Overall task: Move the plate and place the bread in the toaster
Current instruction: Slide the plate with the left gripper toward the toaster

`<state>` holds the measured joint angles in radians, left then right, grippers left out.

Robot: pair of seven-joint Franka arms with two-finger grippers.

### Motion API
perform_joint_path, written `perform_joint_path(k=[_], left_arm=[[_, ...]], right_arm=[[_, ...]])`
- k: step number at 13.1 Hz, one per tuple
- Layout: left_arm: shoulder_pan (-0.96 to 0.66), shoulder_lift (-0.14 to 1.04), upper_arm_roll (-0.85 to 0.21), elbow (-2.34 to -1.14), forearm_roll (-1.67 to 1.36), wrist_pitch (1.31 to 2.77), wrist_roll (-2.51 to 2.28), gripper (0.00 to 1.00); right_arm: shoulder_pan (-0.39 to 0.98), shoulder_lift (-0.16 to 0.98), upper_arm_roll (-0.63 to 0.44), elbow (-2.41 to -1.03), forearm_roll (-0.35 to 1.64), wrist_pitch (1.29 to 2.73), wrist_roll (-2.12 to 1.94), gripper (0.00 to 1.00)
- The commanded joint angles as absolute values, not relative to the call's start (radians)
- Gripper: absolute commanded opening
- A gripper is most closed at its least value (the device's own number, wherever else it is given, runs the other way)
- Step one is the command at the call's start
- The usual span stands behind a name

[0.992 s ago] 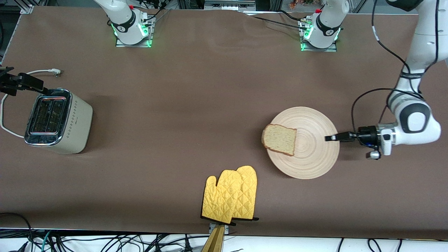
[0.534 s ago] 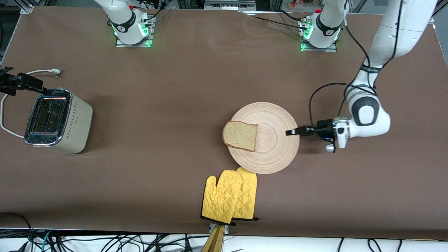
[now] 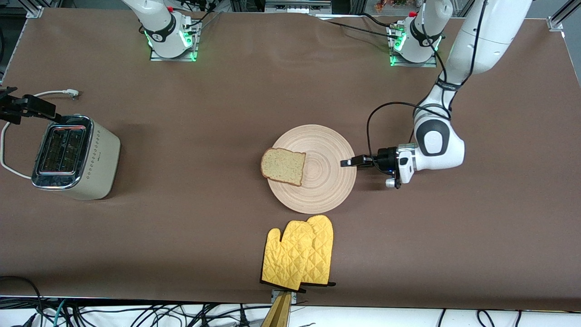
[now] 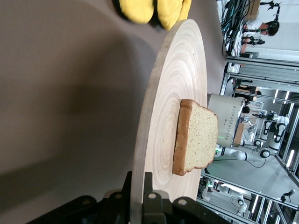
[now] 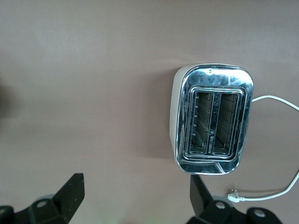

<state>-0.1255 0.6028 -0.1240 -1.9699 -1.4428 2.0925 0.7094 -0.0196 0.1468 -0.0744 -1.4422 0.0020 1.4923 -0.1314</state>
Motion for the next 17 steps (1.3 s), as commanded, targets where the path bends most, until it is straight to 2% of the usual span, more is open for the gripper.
perform_joint_path(k=[1, 5, 15, 16, 17], left_arm=[[-0.162, 0.623, -0.114, -1.973, -1.509, 2.082, 0.747, 0.00], [-0.219, 0.695, -0.114, -1.962, -1.658, 2.109, 0.853, 0.00], [-0.273, 0.753, -0.114, -1.919, -1.766, 2.181, 0.905, 0.00], [-0.275, 0.758, -0.114, -1.919, -1.766, 2.183, 0.904, 0.15], [-0.276, 0.761, -0.114, -1.919, -1.766, 2.183, 0.904, 0.36]], right_arm=[[-0.025, 0.137, -0.067, -1.453, 0.000, 1.496, -0.127, 1.00], [-0.025, 0.137, -0.067, -1.453, 0.000, 1.496, -0.127, 1.00], [-0.025, 0.137, -0.067, -1.453, -0.002, 1.496, -0.127, 1.00], [-0.025, 0.137, -0.067, -1.453, -0.002, 1.494, -0.121, 1.00], [-0.023, 0.138, -0.066, -1.453, -0.002, 1.497, -0.130, 1.00]])
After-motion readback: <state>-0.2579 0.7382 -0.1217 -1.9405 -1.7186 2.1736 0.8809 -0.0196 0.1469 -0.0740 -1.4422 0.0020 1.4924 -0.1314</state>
